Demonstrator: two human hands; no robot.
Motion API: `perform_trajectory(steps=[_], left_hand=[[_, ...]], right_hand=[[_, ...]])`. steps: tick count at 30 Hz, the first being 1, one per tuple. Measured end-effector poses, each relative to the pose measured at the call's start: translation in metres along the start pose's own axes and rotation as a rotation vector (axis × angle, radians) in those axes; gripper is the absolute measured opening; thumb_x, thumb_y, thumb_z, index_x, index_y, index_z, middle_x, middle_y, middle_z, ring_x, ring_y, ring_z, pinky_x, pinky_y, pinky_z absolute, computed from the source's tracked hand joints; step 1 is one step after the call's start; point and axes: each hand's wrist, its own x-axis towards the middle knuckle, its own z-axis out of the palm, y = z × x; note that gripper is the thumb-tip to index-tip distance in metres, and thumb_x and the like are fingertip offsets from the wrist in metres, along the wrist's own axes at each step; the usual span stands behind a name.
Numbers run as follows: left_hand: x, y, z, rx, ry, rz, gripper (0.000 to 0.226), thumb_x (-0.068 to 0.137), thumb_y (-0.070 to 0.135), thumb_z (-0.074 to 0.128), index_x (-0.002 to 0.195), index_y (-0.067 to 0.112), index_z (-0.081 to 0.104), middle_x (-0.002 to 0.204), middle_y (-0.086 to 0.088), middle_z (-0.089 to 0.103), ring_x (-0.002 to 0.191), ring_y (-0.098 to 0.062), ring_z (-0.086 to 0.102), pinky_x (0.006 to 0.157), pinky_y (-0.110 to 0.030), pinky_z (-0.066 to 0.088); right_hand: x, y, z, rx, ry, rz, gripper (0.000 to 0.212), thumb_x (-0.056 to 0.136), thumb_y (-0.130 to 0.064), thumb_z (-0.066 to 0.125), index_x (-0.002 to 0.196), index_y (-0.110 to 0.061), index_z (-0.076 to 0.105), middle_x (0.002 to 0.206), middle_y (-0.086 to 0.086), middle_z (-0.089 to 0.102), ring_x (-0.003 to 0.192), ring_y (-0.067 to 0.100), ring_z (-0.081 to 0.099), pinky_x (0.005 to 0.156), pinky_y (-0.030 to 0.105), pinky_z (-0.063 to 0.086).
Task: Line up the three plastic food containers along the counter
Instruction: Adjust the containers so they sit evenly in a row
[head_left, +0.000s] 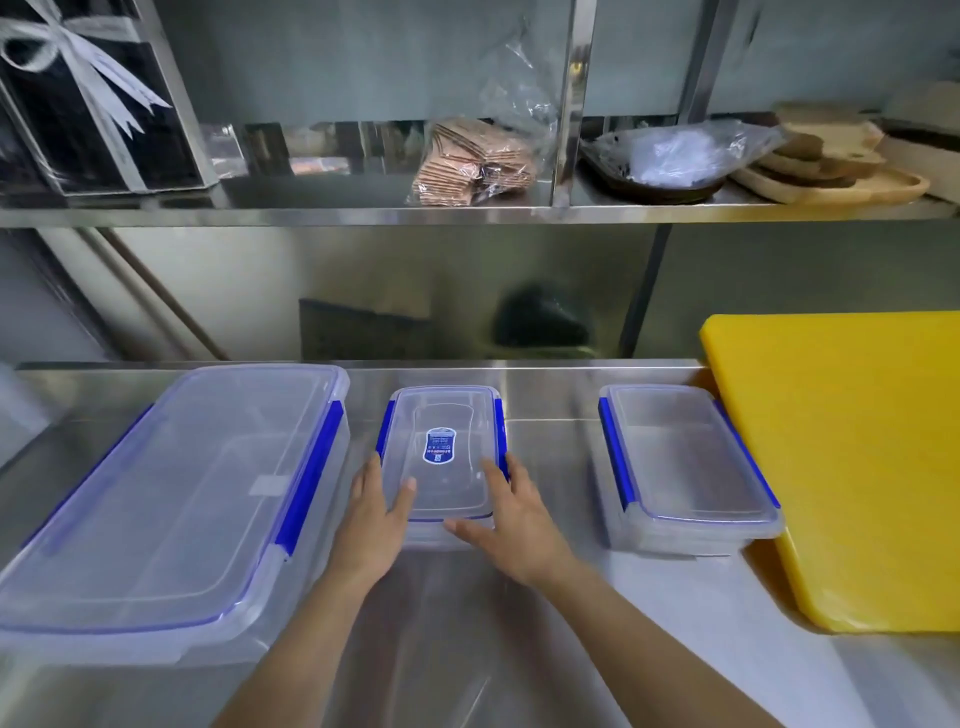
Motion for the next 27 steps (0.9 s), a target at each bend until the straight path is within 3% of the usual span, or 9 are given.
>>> perform_trajectory(steps=[6, 11, 14, 16, 21, 24, 27], left_hand=[[-0.001, 0.01, 0.021, 0.004, -0.023, -0.002, 0.069, 0.092, 0.05, 0.037, 0.148, 0.024, 0.006, 0.156, -0.004, 0.022, 0.14, -0.027, 0.029, 0.108, -0.048, 0.037], [-0.002, 0.017, 0.035, 0.024, -0.029, -0.008, 0.069, 0.093, 0.05, 0.034, 0.148, 0.022, 0.004, 0.157, -0.005, 0.017, 0.142, -0.028, 0.025, 0.108, -0.047, 0.035], [-0.003, 0.018, 0.017, 0.082, -0.053, -0.03, 0.072, 0.091, 0.053, 0.036, 0.148, 0.023, 0.002, 0.159, -0.005, 0.012, 0.144, -0.027, 0.018, 0.111, -0.047, 0.03], [-0.018, -0.04, -0.073, 0.067, 0.138, -0.114, 0.075, 0.09, 0.054, 0.038, 0.148, 0.023, 0.003, 0.159, -0.002, 0.009, 0.145, -0.025, 0.014, 0.113, -0.046, 0.027], [-0.024, -0.021, -0.112, 0.116, 0.3, 0.045, 0.063, 0.09, 0.047, 0.047, 0.144, 0.022, 0.026, 0.155, -0.001, 0.028, 0.141, -0.023, 0.027, 0.111, -0.043, 0.031], [-0.027, -0.021, -0.138, 0.164, 0.437, 0.12, 0.052, 0.09, 0.035, 0.052, 0.136, 0.012, 0.043, 0.141, -0.012, 0.049, 0.128, -0.03, 0.044, 0.106, -0.04, 0.036], [-0.037, -0.043, -0.154, 0.354, 0.33, 0.111, 0.06, 0.088, 0.041, 0.053, 0.139, 0.013, 0.037, 0.145, -0.011, 0.043, 0.133, -0.03, 0.036, 0.11, -0.04, 0.026]], right_hand=[[-0.007, 0.018, -0.014, -0.034, 0.014, 0.04, 0.083, 0.082, -0.053, 0.057, 0.146, -0.03, 0.01, 0.157, -0.003, 0.005, 0.142, 0.019, 0.018, 0.112, 0.038, 0.031], [-0.011, 0.025, -0.023, -0.074, 0.012, 0.06, 0.083, 0.082, -0.054, 0.056, 0.146, -0.031, 0.009, 0.158, -0.004, 0.008, 0.141, 0.021, 0.024, 0.111, 0.043, 0.037], [-0.008, 0.016, -0.018, -0.146, 0.037, 0.066, 0.084, 0.082, -0.059, 0.052, 0.146, -0.032, 0.006, 0.158, -0.002, 0.007, 0.142, 0.024, 0.021, 0.113, 0.045, 0.031], [0.0, -0.073, 0.037, -0.241, -0.079, -0.115, 0.084, 0.082, -0.061, 0.049, 0.146, -0.031, 0.005, 0.159, -0.001, 0.006, 0.143, 0.023, 0.017, 0.115, 0.042, 0.024], [-0.004, -0.098, 0.035, -0.193, 0.04, -0.237, 0.078, 0.084, -0.056, 0.052, 0.146, -0.027, 0.014, 0.158, -0.002, 0.012, 0.142, 0.022, 0.02, 0.114, 0.039, 0.026], [-0.015, -0.107, 0.049, -0.097, -0.051, -0.274, 0.077, 0.085, -0.054, 0.053, 0.146, -0.024, 0.017, 0.158, -0.001, 0.012, 0.142, 0.022, 0.02, 0.114, 0.034, 0.023], [-0.037, -0.12, 0.075, -0.029, -0.214, -0.291, 0.092, 0.077, -0.061, 0.058, 0.148, -0.029, 0.008, 0.16, -0.001, 0.004, 0.146, 0.017, 0.008, 0.117, 0.033, 0.015]])
